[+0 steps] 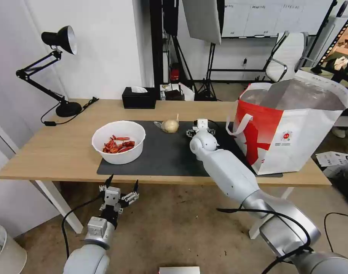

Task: Pick up the trash from the table and place it into the takeout bag.

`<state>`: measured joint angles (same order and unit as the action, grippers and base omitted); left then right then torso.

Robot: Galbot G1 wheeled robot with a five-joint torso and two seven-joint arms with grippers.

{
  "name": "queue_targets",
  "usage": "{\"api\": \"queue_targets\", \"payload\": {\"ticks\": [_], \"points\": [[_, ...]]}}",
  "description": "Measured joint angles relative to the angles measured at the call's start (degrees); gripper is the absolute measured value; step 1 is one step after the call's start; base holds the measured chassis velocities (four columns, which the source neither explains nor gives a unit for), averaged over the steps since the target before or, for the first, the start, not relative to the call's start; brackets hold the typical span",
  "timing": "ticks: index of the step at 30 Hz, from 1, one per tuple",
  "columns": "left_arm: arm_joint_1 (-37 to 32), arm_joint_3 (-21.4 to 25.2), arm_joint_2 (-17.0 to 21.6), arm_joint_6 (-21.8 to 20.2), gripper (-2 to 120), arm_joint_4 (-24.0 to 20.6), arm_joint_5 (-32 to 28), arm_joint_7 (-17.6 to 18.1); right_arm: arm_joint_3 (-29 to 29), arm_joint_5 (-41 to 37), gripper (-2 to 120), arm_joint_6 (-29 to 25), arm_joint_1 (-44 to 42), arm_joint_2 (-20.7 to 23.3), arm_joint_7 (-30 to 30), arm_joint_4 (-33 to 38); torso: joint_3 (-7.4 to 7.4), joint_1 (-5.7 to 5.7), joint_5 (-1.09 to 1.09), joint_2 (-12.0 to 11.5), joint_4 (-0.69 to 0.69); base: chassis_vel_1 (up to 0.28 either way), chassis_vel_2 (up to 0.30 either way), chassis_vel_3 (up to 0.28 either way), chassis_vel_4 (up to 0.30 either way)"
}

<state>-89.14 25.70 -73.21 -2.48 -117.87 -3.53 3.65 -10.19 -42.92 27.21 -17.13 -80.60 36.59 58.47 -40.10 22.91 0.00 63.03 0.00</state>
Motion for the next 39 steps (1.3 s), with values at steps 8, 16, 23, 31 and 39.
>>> {"api": "queue_targets", "payload": {"ticks": [8, 16, 23, 31, 39], "points": [[0.2, -0.1, 0.12, -0.01, 100, 0.09, 0.01, -0.01, -0.09, -0.4, 85, 0.07, -0.24, 0.21, 0.3, 0.69, 0.0, 0.0, 0.0, 0.0, 0.01, 0.0, 0.0, 0.0, 0.0], [0.28, -0.62, 0.05, -0.02, 100, 0.49, 0.03, -0.01, -0.09, -0.54, 55, -0.42, -0.1, 0.22, 0.22, 0.57, -0.01, 0.0, 0.0, 0.0, 0.01, 0.0, 0.0, 0.0, 0.0], [0.46, -1.23, 0.05, -0.05, 100, 0.84, 0.06, 0.02, -0.07, -0.56, 30, -1.98, -0.16, 0.46, -0.04, 0.48, -0.01, 0.01, 0.0, 0.0, -0.01, 0.0, 0.0, 0.0, 0.0], [0.9, -1.97, 0.12, -0.11, 100, 1.14, 0.08, 0.08, 0.05, -1.37, 4, -4.32, -0.76, 1.95, -1.41, 2.79, -0.01, 0.01, 0.0, -0.01, -0.01, 0.0, 0.0, 0.0, 0.0], [0.93, -2.37, 0.01, -0.13, 100, 1.19, 0.14, 0.17, 0.32, -2.05, 0, -7.12, -3.57, 6.66, -1.45, 12.32, -0.01, 0.01, 0.0, -0.01, -0.01, 0.0, 0.0, 0.0, 0.0]]}}
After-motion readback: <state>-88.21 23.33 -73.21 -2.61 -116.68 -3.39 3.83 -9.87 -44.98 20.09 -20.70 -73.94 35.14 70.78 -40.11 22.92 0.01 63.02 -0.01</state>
